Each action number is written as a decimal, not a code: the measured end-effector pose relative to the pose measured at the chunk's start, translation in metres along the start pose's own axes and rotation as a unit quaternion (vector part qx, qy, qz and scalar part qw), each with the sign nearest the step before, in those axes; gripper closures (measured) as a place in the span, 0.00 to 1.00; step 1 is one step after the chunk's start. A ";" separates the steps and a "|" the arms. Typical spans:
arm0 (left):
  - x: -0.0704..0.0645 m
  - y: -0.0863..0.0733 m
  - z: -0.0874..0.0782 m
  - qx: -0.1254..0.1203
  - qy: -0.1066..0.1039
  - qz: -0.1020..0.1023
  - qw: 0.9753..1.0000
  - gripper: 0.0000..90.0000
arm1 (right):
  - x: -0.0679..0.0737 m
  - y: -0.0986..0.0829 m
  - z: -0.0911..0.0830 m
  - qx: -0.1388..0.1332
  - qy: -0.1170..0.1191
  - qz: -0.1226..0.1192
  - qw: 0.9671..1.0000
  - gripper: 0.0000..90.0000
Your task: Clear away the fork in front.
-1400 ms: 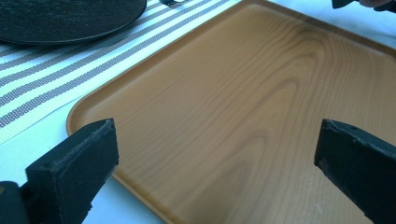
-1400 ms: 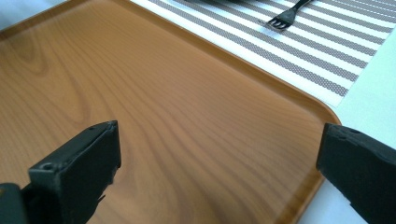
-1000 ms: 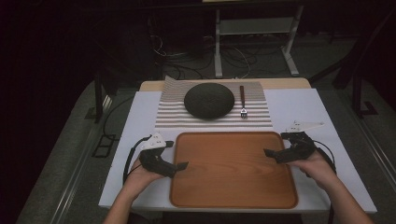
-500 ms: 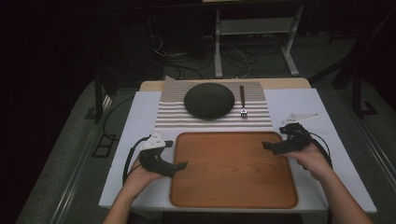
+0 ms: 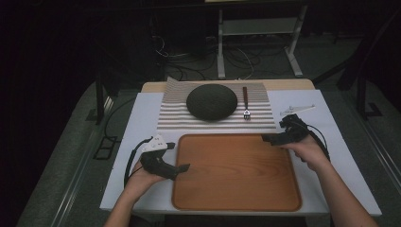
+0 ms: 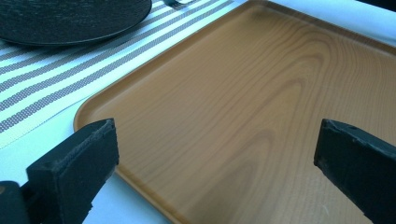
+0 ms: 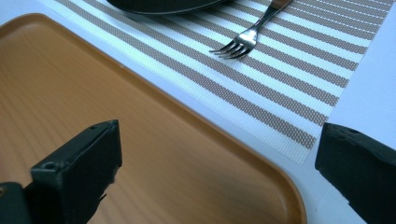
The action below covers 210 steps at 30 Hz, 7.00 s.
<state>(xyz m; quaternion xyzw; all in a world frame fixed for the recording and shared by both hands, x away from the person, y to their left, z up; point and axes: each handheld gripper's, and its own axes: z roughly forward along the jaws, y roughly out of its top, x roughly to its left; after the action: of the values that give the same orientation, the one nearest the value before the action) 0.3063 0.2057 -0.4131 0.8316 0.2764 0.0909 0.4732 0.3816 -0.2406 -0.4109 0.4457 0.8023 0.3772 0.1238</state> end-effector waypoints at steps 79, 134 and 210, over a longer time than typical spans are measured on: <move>0.002 0.000 -0.001 -0.007 -0.004 -0.003 1.000 0.00 | -0.056 0.143 0.154 0.169 -0.090 0.080 0.978 0.57; 0.002 0.000 0.000 -0.005 -0.006 0.000 1.000 0.00 | -0.066 0.144 0.127 0.168 -0.069 0.085 0.980 0.86; -0.027 0.088 0.078 -0.050 -0.058 -0.002 0.997 0.09 | 0.082 0.003 -0.015 -0.051 0.164 -0.054 0.984 0.85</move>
<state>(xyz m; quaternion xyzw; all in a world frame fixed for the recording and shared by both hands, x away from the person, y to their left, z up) 0.3488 0.0981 -0.3782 0.8100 0.2454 0.0556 0.5297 0.3287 -0.1801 -0.3872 0.3268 0.8143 0.4786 0.0332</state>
